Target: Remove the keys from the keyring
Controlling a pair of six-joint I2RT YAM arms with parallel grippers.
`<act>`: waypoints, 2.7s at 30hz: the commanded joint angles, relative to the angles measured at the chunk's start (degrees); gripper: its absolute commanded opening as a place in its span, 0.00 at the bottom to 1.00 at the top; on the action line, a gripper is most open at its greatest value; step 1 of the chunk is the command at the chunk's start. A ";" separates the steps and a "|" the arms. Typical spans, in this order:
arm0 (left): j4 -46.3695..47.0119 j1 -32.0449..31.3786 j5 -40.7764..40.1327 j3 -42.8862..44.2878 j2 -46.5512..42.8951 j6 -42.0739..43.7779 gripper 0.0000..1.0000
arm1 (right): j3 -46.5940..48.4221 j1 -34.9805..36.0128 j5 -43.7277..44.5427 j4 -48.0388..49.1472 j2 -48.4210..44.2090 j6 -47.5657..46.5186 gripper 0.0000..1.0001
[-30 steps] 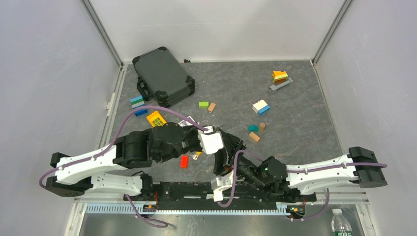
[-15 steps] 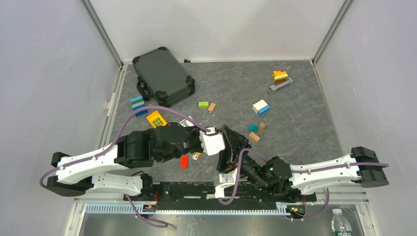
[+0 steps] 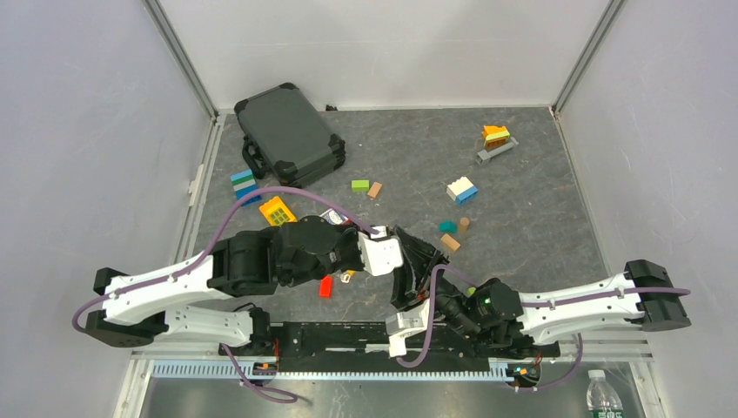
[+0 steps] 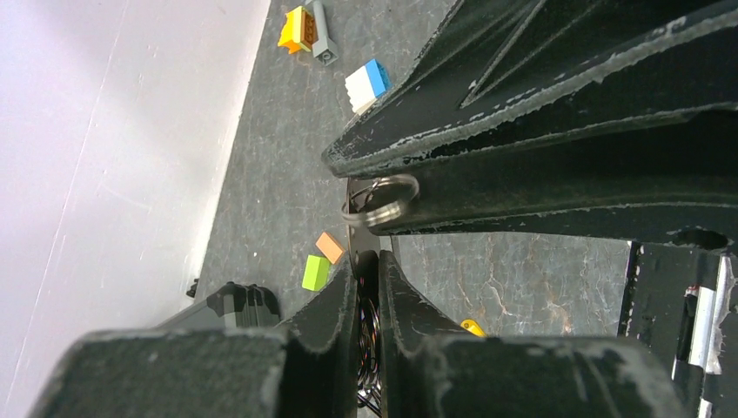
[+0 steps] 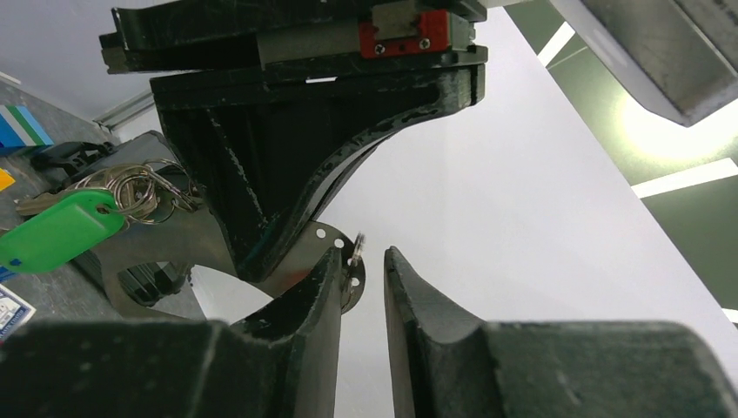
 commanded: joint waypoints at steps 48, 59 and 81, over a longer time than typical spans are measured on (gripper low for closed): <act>5.65 -0.53 5.96 -3.48 -5.56 -1.31 0.09 | -0.39 -0.09 -4.93 -14.08 -12.12 24.87 0.00; 13.28 -0.49 10.90 -10.98 -10.48 -3.38 0.08 | 1.26 -0.09 -8.14 -18.15 -14.28 37.65 0.00; 33.63 -0.54 23.41 -27.49 -24.04 -11.28 0.52 | -4.23 -0.09 -13.76 -9.20 -19.18 49.50 0.00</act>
